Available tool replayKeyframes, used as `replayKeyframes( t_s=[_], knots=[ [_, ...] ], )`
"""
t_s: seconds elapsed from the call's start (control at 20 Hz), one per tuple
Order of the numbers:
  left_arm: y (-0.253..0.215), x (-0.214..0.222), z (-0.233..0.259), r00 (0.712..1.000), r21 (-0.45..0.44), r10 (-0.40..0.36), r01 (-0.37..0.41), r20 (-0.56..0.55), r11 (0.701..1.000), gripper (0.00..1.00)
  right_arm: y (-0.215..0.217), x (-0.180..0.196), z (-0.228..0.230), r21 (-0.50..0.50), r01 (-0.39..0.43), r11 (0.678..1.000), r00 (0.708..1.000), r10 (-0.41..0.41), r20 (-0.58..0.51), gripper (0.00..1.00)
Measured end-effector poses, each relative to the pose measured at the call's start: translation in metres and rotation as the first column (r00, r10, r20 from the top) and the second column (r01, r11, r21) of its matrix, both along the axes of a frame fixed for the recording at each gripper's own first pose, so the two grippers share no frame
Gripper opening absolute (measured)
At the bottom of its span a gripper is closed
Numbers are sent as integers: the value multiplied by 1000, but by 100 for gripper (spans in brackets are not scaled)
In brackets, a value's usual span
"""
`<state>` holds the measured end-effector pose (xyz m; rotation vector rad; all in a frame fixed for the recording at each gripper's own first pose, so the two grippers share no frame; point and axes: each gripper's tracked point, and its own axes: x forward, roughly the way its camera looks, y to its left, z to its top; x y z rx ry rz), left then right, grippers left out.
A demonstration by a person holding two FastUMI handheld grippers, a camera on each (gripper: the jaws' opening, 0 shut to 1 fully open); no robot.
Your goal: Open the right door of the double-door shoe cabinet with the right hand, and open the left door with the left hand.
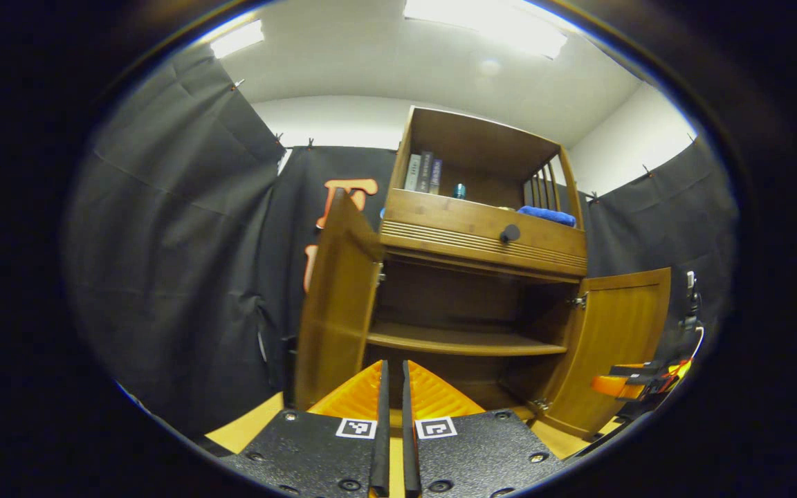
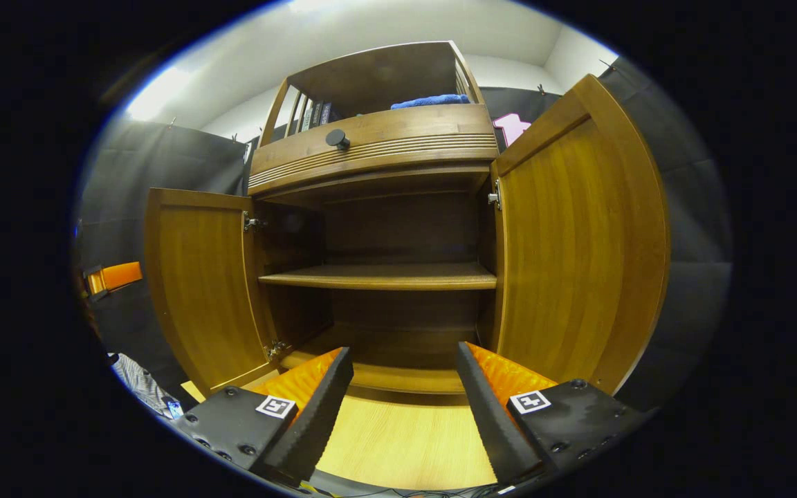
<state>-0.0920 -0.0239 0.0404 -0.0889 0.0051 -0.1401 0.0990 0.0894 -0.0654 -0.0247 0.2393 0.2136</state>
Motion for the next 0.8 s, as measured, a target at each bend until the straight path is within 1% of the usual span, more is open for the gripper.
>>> replayKeyframes(
  t_s=[0.05,0.15,0.2,0.25,0.3,0.4,0.45,0.5,0.55,0.65,0.7,0.75,0.8],
  knots=[
    [-17,7,-2,1000,-23,-25,25,0,999,5,-5,-3,2,-4,-3,1000,1000,3,3,97],
    [-42,17,-12,999,-63,-44,43,-10,997,9,-13,-7,8,-7,-3,1000,1000,3,22,98],
    [-48,20,-17,999,-73,-34,33,-12,997,10,-17,-10,10,-8,1,1000,1000,-1,30,97],
    [-52,21,-21,1000,-77,-16,15,-14,997,7,-22,-13,11,-9,8,1000,999,-7,35,92],
    [-60,22,-27,1000,-74,-4,3,-18,997,5,-29,-16,12,-14,16,1000,999,-15,38,95],
    [-69,23,-35,1000,-53,15,-16,-19,998,6,-44,-22,12,-26,37,999,999,-36,37,100],
    [-68,23,-38,999,-40,40,-41,-15,998,7,-51,-25,12,-27,43,999,998,-42,36,97],
    [-66,23,-39,998,-28,67,-68,-7,997,8,-57,-27,11,-27,49,998,998,-48,32,92],
    [-66,22,-42,996,-15,90,-90,1,996,29,-62,-29,9,-26,54,998,998,-53,24,92],
    [-71,24,-49,994,18,106,-106,-5,994,72,-70,-31,5,-24,66,998,998,-65,8,92],
    [-71,25,-52,993,41,119,-118,-12,992,77,-72,-30,5,-23,69,997,998,-68,6,92],
    [-71,27,-55,991,63,129,-128,-17,990,89,-74,-30,4,-24,73,997,997,-73,0,92],
    [-72,27,-55,991,78,131,-129,-18,988,92,-75,-29,4,-22,75,997,997,-75,-3,92]
  ],
)
